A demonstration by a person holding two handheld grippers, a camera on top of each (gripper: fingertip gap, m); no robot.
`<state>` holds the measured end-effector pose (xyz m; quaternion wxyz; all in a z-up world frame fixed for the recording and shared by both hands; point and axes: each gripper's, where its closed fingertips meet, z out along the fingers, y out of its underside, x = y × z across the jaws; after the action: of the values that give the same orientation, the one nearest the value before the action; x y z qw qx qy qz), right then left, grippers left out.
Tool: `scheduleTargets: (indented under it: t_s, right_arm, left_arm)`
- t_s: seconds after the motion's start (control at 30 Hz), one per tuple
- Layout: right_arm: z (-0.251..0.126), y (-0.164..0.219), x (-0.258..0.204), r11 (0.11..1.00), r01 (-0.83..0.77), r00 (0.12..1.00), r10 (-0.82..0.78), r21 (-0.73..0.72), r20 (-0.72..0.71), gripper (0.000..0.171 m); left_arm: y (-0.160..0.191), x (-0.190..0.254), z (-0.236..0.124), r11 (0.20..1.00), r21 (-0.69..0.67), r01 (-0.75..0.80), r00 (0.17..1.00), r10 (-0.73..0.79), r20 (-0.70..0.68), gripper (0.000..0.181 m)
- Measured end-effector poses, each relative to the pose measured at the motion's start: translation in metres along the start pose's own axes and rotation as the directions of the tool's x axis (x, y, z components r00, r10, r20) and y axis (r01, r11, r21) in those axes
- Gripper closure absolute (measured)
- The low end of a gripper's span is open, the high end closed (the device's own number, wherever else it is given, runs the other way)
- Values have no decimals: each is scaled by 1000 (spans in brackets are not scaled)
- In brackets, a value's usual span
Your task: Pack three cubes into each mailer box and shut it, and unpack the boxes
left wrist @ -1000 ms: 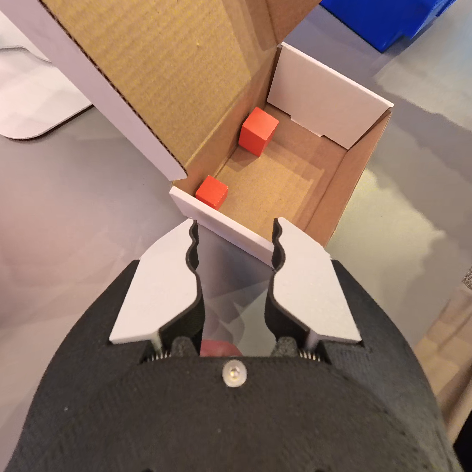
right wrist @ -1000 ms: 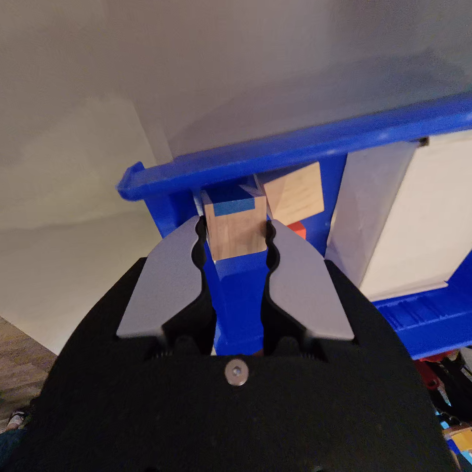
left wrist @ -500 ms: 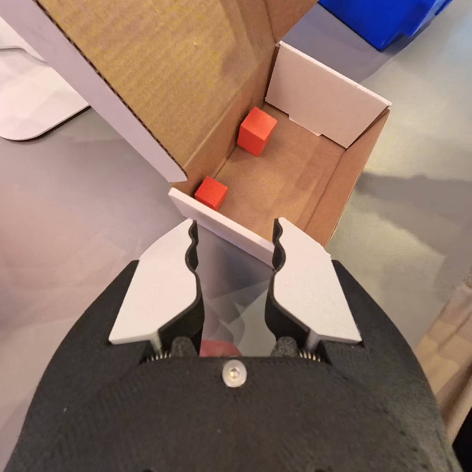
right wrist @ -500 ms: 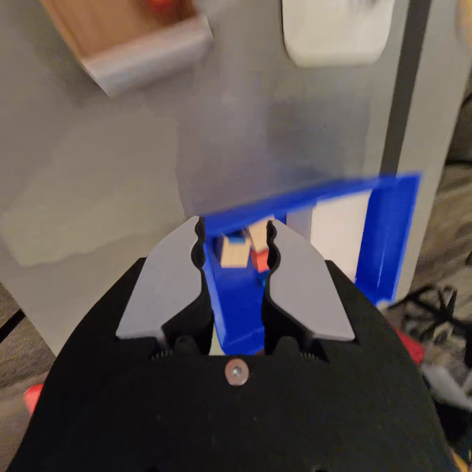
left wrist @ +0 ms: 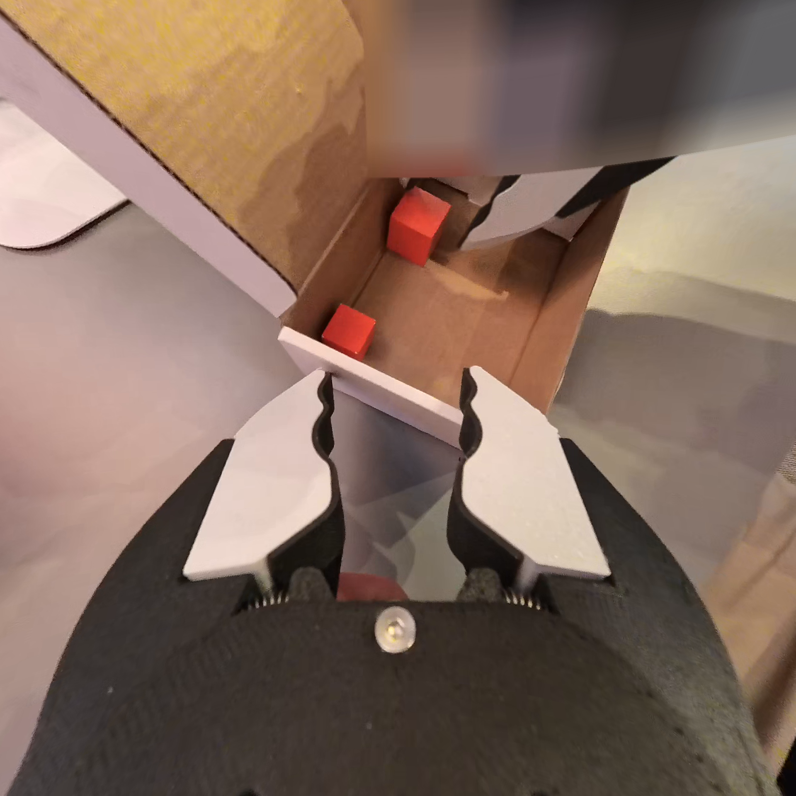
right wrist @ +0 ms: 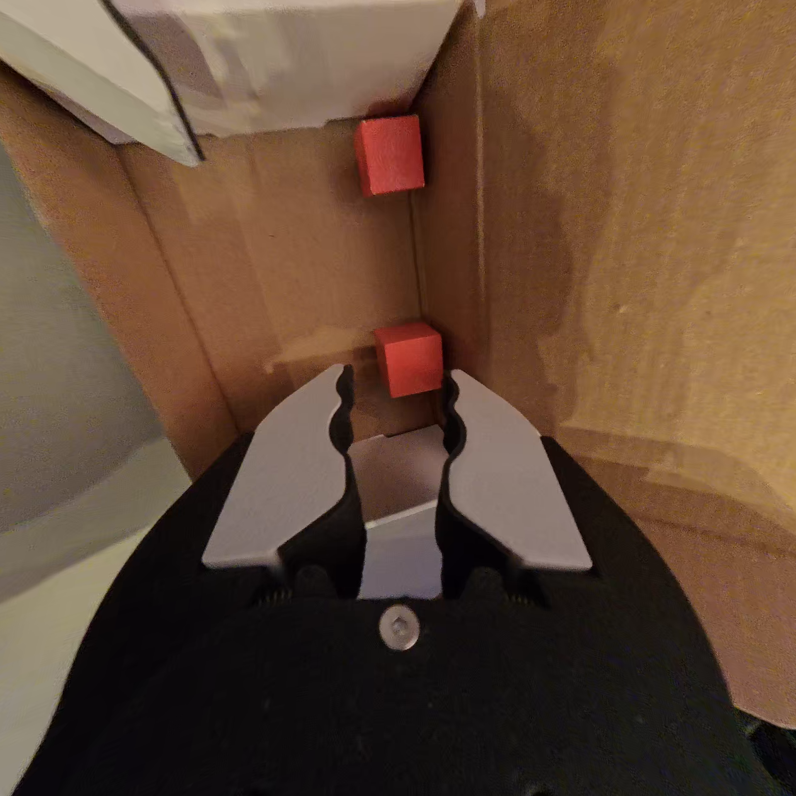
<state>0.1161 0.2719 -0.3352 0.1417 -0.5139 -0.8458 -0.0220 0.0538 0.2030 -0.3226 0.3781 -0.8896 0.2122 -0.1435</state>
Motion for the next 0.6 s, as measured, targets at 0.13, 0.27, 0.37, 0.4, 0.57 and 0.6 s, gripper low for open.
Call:
scheduleTargets:
  t_s: [0.13,0.27,0.37,0.4,0.57,0.6]
  right_arm:
    - [3,1,2,998,41,999,-43,-46,-28,140]
    - [-3,-2,-6,997,64,997,-63,-30,34,157]
    - [-6,-6,-4,996,85,996,-85,-27,6,140]
    - [-5,-4,-3,993,100,995,-101,-61,-14,131]
    - [8,-1,-1,977,132,991,-136,-169,-14,134]
    - [12,2,-1,973,132,991,-135,-192,-5,137]
  left_arm:
    - [0,-1,0,1000,-1,4,1000,-4,-4,125]
    - [0,-1,0,1000,-1,0,1000,0,2,125]
    - [0,-1,0,1000,-1,-2,1000,2,4,125]
    - [0,-1,0,1000,-2,-4,1000,4,5,125]
    - [-1,-2,1,1000,-3,1,1000,-1,6,125]
    - [-1,-2,1,1000,-2,0,1000,0,5,125]
